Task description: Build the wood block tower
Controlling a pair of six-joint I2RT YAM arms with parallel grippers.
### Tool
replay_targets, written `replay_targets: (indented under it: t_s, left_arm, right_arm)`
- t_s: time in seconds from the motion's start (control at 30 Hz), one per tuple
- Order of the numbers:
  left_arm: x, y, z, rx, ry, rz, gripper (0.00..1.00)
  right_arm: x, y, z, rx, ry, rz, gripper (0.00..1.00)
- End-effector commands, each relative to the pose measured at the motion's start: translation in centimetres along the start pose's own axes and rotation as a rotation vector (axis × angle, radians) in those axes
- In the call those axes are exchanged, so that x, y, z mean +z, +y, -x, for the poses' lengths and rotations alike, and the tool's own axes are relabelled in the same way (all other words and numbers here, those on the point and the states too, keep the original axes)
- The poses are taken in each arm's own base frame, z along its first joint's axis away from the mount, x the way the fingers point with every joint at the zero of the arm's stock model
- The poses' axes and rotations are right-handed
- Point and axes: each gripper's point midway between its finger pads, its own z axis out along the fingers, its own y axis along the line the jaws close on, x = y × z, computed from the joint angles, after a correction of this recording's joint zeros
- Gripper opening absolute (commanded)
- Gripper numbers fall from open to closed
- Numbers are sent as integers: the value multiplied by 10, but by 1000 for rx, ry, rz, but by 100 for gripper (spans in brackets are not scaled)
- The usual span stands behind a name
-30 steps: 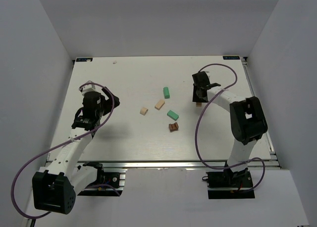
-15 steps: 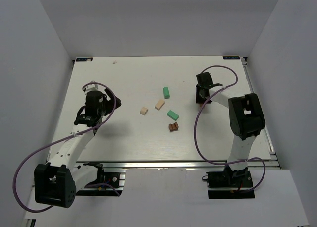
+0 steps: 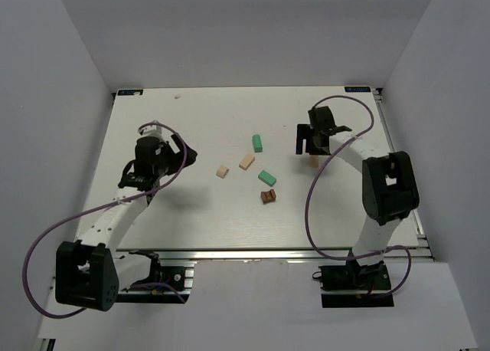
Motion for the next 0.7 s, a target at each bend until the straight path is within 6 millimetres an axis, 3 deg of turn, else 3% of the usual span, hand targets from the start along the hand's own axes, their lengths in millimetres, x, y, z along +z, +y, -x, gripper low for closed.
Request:
replay_targets:
  t_s: [0.0,0.03,0.07,0.1,0.13,0.17,0.2,0.23,0.27,0.3,0.33,0.37,0.4,0.47,0.5,0.6,0.67]
  left_arm:
    - [8,-41,-5,77,52,-181,98]
    - [11,-54,0,134,56,-214,98]
    - [25,-56,-14,172,110,-204,98]
    - [27,-71,-35,242,175,-223,98]
    - [33,-88,-26,335,160,-244,98]
    - [51,-88,-49,380,232,-237,98]
    - [54,-97,-69,429,298,-244,98]
    - [61,-101,-75,465,324,-235,98]
    - [70,-117,-66,481,311,-242,98]
    - [81,-116,-91,507,388,-228,98]
    - [85,-120,-97,536,409,-242,98]
    - [91,-132,-95,553,404,-260,98]
    - [98,-130,-111,576,442,-254,98]
    - [105,-136,-118,622,457,-262,98]
    - [109,-135,-133,646,494,-259,98]
    - [117,-140,-142,728,496,-228,95]
    - [128,-131,-154,761,524,-176,94]
  right_arm:
    - [-43,7,33,37,-109,73,89]
    - [-54,7,31,58,-125,89,89]
    - [-60,9,29,72,-127,109,89]
    - [-66,10,26,84,-132,120,89]
    - [-76,10,21,106,-143,141,89]
    - [-83,14,18,113,-148,174,89]
    - [-87,16,13,122,-150,194,89]
    - [-101,18,16,125,-188,226,89]
    - [-101,20,-5,110,-156,259,89]
    - [-103,20,-12,108,-153,268,89]
    - [-114,18,-12,112,-185,278,89]
    - [-112,14,-26,112,-166,266,89]
    - [-114,12,-31,113,-164,264,89]
    - [-123,8,-39,115,-173,265,89]
    - [-126,9,-41,118,-175,272,89]
    - [-137,12,-44,125,-203,313,89]
    - [-151,19,-43,118,-227,371,89]
